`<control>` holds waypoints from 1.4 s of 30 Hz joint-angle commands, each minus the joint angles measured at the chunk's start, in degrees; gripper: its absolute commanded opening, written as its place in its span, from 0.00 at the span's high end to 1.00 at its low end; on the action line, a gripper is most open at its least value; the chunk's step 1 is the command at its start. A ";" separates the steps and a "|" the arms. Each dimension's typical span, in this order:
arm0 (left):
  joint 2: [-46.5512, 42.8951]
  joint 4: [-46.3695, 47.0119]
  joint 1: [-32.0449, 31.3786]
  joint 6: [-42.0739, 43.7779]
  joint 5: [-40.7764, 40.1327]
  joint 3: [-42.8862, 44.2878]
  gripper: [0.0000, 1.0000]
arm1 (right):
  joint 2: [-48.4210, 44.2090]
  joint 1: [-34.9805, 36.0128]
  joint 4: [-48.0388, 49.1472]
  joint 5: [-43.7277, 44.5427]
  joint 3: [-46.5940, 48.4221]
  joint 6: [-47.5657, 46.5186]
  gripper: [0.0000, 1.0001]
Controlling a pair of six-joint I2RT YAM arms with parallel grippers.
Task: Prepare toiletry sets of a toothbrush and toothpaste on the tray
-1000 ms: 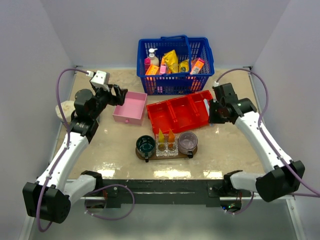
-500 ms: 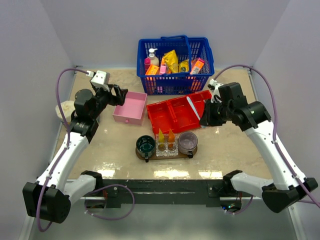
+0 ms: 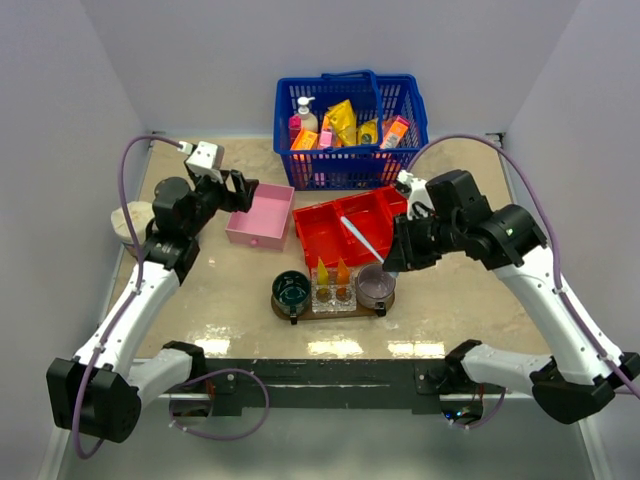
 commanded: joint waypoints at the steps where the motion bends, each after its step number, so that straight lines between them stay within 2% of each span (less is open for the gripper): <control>1: 0.22 2.31 -0.43 0.74 -0.63 -0.19 0.23 | -0.83 0.95 -6.00 -2.62 3.31 -1.94 1.00; 6: 0.66 2.13 -0.51 0.91 -0.90 -0.19 0.23 | -1.71 0.95 -9.69 -6.40 3.67 -3.88 1.00; 14: 1.45 1.87 -1.04 1.44 -1.69 -0.10 0.23 | -3.73 1.04 -9.96 -15.54 2.71 -5.20 1.00; 34: 2.59 1.69 -1.74 2.06 -2.57 -0.19 0.23 | -8.12 5.08 -10.05 -12.64 -10.12 -5.64 1.00; 42: 2.59 1.69 -1.83 2.14 -2.66 -0.19 0.23 | -7.60 6.49 -10.05 -8.78 -12.06 -5.81 1.00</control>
